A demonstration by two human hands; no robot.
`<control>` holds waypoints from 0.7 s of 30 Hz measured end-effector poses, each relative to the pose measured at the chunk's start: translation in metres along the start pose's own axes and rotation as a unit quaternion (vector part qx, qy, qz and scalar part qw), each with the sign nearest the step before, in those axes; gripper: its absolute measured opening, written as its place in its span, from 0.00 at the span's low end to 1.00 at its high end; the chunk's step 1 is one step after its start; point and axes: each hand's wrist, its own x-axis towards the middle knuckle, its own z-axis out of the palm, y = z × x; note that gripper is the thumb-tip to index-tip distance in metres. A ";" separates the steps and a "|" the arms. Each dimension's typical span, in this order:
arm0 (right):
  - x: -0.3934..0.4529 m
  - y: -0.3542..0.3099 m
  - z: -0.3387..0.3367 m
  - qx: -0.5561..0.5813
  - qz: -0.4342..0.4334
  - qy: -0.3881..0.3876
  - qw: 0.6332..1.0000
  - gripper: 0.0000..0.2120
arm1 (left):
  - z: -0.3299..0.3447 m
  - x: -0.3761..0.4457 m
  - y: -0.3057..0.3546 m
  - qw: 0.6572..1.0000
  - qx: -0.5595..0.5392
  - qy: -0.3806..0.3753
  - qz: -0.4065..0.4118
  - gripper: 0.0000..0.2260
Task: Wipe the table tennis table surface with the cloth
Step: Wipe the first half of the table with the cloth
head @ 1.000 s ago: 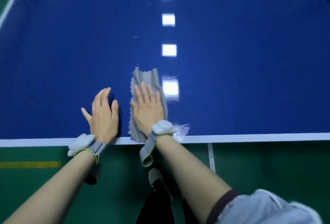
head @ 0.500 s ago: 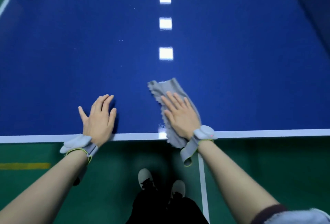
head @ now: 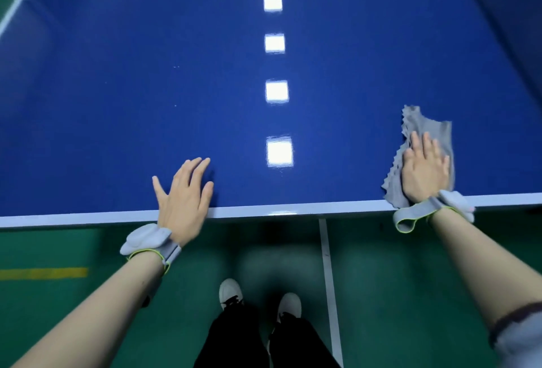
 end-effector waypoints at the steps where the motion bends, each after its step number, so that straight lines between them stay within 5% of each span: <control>1: -0.002 -0.001 0.001 0.004 0.009 0.005 1.000 0.23 | 0.001 -0.001 -0.002 1.000 -0.007 0.001 -0.012 0.21; 9: -0.048 -0.052 0.025 0.017 0.080 0.041 0.996 0.25 | 0.001 0.010 -0.026 0.993 -0.061 0.038 -0.096 0.19; 21: -0.160 -0.302 0.095 0.017 -0.112 -0.011 0.993 0.29 | -0.033 0.034 -0.138 0.995 -0.068 0.035 -0.060 0.19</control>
